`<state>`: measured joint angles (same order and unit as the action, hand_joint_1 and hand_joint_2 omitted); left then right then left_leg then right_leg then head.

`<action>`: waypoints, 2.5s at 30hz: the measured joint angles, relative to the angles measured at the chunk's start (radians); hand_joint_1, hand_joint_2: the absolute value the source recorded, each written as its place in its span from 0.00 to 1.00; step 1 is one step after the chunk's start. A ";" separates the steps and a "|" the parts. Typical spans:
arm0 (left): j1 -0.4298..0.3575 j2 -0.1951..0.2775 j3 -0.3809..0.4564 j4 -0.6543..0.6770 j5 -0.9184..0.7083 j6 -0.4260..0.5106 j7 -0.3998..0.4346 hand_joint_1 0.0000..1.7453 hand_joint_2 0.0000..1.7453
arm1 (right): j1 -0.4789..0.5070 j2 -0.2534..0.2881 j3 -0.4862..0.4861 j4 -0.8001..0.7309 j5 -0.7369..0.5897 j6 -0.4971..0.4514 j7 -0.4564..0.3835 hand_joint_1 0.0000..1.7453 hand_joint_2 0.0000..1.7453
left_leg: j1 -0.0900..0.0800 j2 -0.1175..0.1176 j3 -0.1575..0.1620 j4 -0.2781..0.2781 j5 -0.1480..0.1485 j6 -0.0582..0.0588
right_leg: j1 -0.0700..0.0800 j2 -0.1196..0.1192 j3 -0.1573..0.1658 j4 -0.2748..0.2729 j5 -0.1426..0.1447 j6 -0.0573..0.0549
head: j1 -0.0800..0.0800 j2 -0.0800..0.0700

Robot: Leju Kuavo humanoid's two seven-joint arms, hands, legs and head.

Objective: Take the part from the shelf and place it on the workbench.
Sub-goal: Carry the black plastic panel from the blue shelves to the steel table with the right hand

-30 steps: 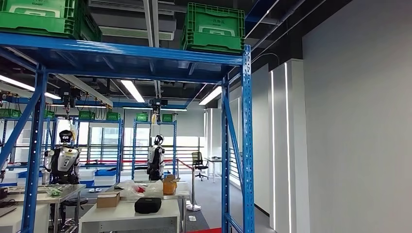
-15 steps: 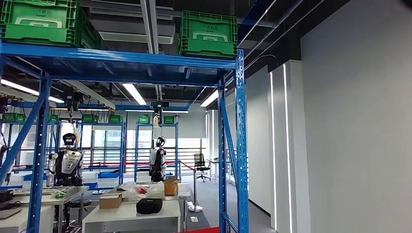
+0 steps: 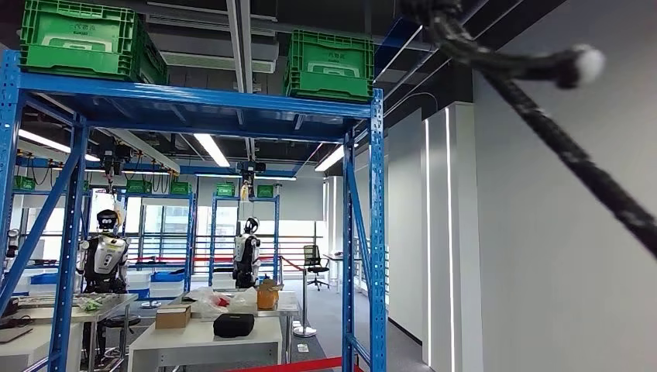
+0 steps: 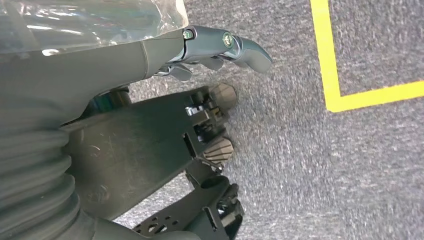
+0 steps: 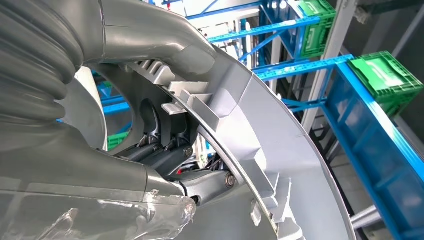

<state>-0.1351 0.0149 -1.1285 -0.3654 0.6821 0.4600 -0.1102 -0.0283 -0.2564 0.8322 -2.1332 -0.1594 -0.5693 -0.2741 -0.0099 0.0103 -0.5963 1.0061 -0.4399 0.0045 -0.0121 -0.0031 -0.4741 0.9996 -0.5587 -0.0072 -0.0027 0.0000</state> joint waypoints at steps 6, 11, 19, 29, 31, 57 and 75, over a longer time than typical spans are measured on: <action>0.004 0.004 -0.002 -0.001 0.002 0.000 0.001 0.00 1.00 | -0.001 0.000 0.000 0.000 0.000 -0.002 -0.001 1.00 1.00 | 0.007 -0.007 -0.044 0.108 -0.108 -0.038 | -0.006 -0.004 -0.048 -0.007 0.048 -0.035 | 0.009 0.000; 0.004 0.005 -0.002 -0.001 0.002 0.000 0.001 0.00 1.00 | 0.000 0.000 -0.001 0.002 -0.002 -0.002 -0.001 1.00 1.00 | 0.016 -0.007 -0.005 0.229 -0.137 -0.046 | -0.005 -0.005 -0.123 0.005 0.098 -0.032 | 0.013 0.000; 0.003 0.006 -0.002 -0.001 0.004 0.002 0.001 0.00 1.00 | 0.001 0.000 -0.001 0.002 -0.002 -0.002 -0.001 1.00 1.00 | 0.004 -0.006 0.151 -0.054 -0.097 0.005 | -0.010 -0.006 -0.177 0.019 0.136 0.011 | 0.010 0.000; 0.003 0.005 -0.002 -0.003 0.007 0.010 0.002 0.00 1.00 | 0.002 -0.001 0.000 0.007 -0.006 -0.001 -0.001 1.00 1.00 | -0.007 0.004 0.004 -0.022 -0.002 0.014 | -0.003 -0.006 -0.055 0.135 0.045 0.002 | 0.000 0.000; 0.003 0.005 -0.002 -0.006 0.008 0.012 0.003 0.00 1.00 | -0.001 -0.001 0.000 0.007 -0.006 0.000 -0.001 1.00 1.00 | -0.009 0.004 -0.011 -0.009 0.009 0.006 | 0.003 -0.007 0.030 0.003 -0.006 -0.009 | 0.001 0.000; 0.015 0.011 -0.006 -0.010 0.038 0.021 0.007 0.00 1.00 | -0.007 0.000 0.006 0.017 0.017 0.022 0.018 1.00 1.00 | 0.003 -0.043 0.033 -0.010 -0.032 0.019 | 0.001 -0.001 -0.139 0.230 -0.073 0.012 | 0.000 0.000; 0.020 0.016 -0.012 -0.015 0.061 0.045 0.001 0.00 1.00 | -0.010 0.005 0.013 0.026 0.026 0.039 0.026 1.00 1.00 | 0.012 0.018 0.015 0.065 -0.058 -0.038 | -0.002 -0.074 -0.047 -0.001 0.027 -0.025 | 0.015 0.000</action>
<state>-0.1150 0.0310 -1.1402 -0.3800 0.7428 0.5048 -0.1096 -0.0385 -0.2511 0.8454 -2.1077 -0.1331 -0.5298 -0.2484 0.0019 0.0280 -0.5816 1.0708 -0.4980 -0.0336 -0.0146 -0.0771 -0.5212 0.9983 -0.5316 -0.0323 0.0124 0.0000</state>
